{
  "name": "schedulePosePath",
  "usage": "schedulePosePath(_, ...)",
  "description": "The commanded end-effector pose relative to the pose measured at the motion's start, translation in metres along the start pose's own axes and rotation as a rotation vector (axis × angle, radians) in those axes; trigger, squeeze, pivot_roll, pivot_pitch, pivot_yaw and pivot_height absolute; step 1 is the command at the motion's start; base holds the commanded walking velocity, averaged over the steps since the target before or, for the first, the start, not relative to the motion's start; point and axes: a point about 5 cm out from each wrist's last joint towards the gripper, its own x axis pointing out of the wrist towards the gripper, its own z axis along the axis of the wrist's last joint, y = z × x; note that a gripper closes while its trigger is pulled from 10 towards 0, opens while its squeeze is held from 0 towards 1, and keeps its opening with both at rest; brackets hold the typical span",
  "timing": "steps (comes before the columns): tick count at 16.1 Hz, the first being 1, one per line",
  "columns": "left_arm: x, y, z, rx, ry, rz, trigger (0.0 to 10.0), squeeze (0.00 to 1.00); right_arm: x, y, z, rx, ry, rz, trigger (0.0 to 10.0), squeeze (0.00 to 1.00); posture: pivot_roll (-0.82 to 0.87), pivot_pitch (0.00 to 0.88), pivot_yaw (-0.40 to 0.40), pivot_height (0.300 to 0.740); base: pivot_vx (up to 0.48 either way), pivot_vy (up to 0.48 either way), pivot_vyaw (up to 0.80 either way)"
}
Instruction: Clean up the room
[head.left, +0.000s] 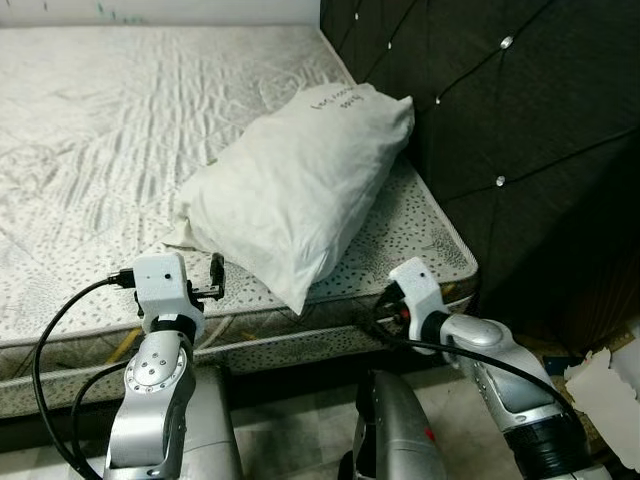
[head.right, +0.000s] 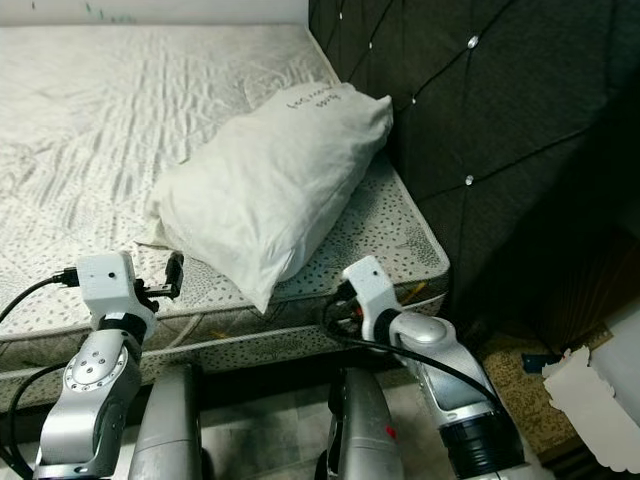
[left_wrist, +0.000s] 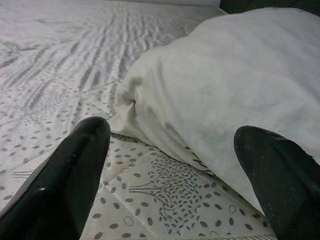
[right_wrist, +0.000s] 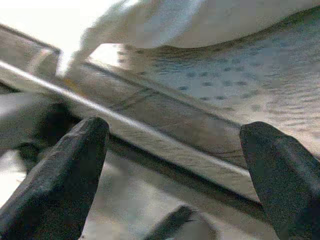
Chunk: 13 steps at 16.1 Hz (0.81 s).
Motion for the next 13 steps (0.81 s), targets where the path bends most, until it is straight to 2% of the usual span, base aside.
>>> schedulePosePath(1, -0.002, 0.001, 0.000, -0.003, 0.022, -0.014, 10.0, 0.00, 0.003, 0.011, 0.010, 0.061, -0.016, 0.064, 10.0, 0.00, 0.06, 0.066, -0.072, 0.556, 0.000, 0.000, 0.00)
schedulePosePath(2, -0.004, 0.000, 0.001, -0.002, 0.027, -0.016, 10.0, 0.00, 0.010, 0.013, 0.017, 0.143, -0.038, 0.045, 10.0, 0.00, 0.06, 0.068, -0.070, 0.556, 0.000, 0.000, 0.00)
schedulePosePath(4, -0.011, 0.005, 0.005, 0.034, 0.004, 0.024, 10.0, 0.00, 0.025, 0.020, 0.025, 0.233, -0.061, -0.007, 10.0, 0.00, 0.09, 0.069, -0.070, 0.556, 0.000, 0.000, 0.00)
schedulePosePath(8, -0.037, 0.041, 0.002, 0.094, 0.027, 0.218, 10.0, 0.00, 0.052, 0.028, 0.035, 0.270, -0.075, -0.126, 10.0, 0.00, 0.18, 0.084, -0.090, 0.556, 0.000, 0.000, 0.00)
schedulePosePath(10, -0.039, 0.045, 0.003, 0.096, 0.031, 0.236, 10.0, 0.00, 0.059, 0.027, 0.043, 0.265, -0.081, -0.174, 10.0, 0.00, 0.20, 0.087, -0.097, 0.556, 0.000, 0.000, 0.00)
schedulePosePath(12, -0.039, 0.045, 0.006, 0.095, 0.022, 0.245, 10.0, 0.00, 0.065, 0.014, 0.052, 0.265, -0.112, -0.305, 10.0, 0.00, 0.21, 0.089, -0.102, 0.556, 0.000, 0.000, 0.00)
schedulePosePath(13, -0.038, 0.045, 0.006, 0.093, 0.022, 0.244, 10.0, 0.00, 0.066, 0.012, 0.054, 0.269, -0.117, -0.321, 10.0, 0.00, 0.21, 0.091, -0.101, 0.556, 0.000, 0.000, 0.00)
